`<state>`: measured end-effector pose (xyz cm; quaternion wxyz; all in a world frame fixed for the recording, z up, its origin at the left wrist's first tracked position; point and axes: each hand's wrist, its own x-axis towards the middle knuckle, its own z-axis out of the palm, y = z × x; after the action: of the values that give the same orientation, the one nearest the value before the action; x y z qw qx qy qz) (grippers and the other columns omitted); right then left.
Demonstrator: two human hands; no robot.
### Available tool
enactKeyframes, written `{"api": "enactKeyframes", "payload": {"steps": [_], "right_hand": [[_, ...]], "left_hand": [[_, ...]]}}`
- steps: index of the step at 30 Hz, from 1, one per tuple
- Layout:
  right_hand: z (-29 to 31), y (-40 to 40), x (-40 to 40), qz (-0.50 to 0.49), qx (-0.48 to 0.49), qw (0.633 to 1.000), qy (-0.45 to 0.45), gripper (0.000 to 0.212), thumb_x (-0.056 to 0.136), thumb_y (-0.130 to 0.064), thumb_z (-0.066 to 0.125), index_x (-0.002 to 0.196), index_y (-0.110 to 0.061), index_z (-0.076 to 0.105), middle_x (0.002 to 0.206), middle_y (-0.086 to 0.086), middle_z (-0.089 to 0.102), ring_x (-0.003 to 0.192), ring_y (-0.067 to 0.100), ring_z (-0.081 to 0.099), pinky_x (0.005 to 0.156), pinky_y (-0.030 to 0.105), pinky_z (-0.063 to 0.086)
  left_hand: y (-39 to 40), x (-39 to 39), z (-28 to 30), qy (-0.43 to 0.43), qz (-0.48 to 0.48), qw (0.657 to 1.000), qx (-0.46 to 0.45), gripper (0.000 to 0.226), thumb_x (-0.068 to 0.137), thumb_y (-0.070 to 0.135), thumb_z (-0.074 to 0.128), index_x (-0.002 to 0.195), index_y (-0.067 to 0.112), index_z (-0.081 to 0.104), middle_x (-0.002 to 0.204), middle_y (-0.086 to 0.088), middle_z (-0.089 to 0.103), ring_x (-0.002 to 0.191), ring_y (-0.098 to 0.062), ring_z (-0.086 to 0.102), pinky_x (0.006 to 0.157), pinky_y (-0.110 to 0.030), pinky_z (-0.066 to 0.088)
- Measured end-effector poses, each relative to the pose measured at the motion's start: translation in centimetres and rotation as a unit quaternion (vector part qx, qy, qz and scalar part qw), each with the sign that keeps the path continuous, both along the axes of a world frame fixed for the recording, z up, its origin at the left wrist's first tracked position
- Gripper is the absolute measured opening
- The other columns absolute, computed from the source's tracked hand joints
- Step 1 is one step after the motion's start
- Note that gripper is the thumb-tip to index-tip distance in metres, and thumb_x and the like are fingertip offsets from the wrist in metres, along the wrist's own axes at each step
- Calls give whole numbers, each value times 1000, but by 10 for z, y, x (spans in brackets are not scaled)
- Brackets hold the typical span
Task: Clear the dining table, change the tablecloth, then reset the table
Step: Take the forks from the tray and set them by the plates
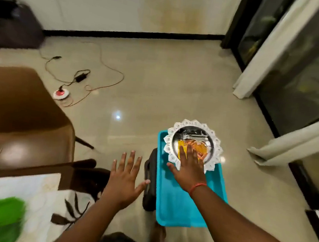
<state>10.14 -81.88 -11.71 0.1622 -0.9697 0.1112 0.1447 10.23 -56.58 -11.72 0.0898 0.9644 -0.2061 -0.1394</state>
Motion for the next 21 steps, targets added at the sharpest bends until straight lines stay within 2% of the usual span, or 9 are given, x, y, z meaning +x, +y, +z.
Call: {"api": "enactKeyframes", "payload": {"steps": [3,8,13,15,17,19,21], "right_hand": [[-12,-35,5,-73,24,997,27,88,88,-78,25,158,-30,1,166,4,-8,153,28,-2,121,52,11],[-37,-69,23,-159,63,984,53,83,92,-73,30,158,-29,5,166,3,-6,153,25,-1,121,51,11],[-70,-82,70,-261,108,957,72,81,95,-67,32,159,-24,7,166,7,0,153,28,4,122,48,16],[-82,-80,88,-299,132,941,82,78,98,-61,34,159,-21,8,166,8,1,153,30,5,123,46,14],[-93,-79,105,-328,150,927,101,74,100,-53,37,159,-19,7,166,8,1,152,30,6,123,46,13],[-107,-78,122,-365,169,908,115,71,102,-47,37,158,-18,6,166,7,1,153,29,6,122,48,16],[-113,-75,132,-391,176,896,114,68,103,-42,39,158,-16,7,166,8,3,152,29,8,121,49,19]], "left_hand": [[-45,52,-2,15,-83,996,32,83,84,81,-3,151,36,-26,158,4,-37,146,-23,-34,121,-53,-11],[-132,125,-25,30,-184,982,37,83,92,73,8,157,27,-15,160,3,-30,149,-21,-26,122,-46,-9],[-218,197,-59,61,-306,946,84,72,104,46,33,159,16,-3,164,-6,-16,153,-25,-12,125,-44,0],[-244,222,-72,76,-347,929,103,69,104,36,37,159,10,4,166,-10,-6,154,-25,-2,125,-40,4],[-265,245,-88,85,-385,912,114,64,102,28,41,157,6,15,165,-15,12,152,-28,16,123,-38,15],[-287,265,-110,100,-397,905,118,56,99,23,45,151,7,30,155,-17,34,138,-33,40,111,-39,33],[-300,273,-125,99,-401,903,119,45,98,24,47,141,10,43,143,-15,44,124,-33,52,97,-42,45]]}}
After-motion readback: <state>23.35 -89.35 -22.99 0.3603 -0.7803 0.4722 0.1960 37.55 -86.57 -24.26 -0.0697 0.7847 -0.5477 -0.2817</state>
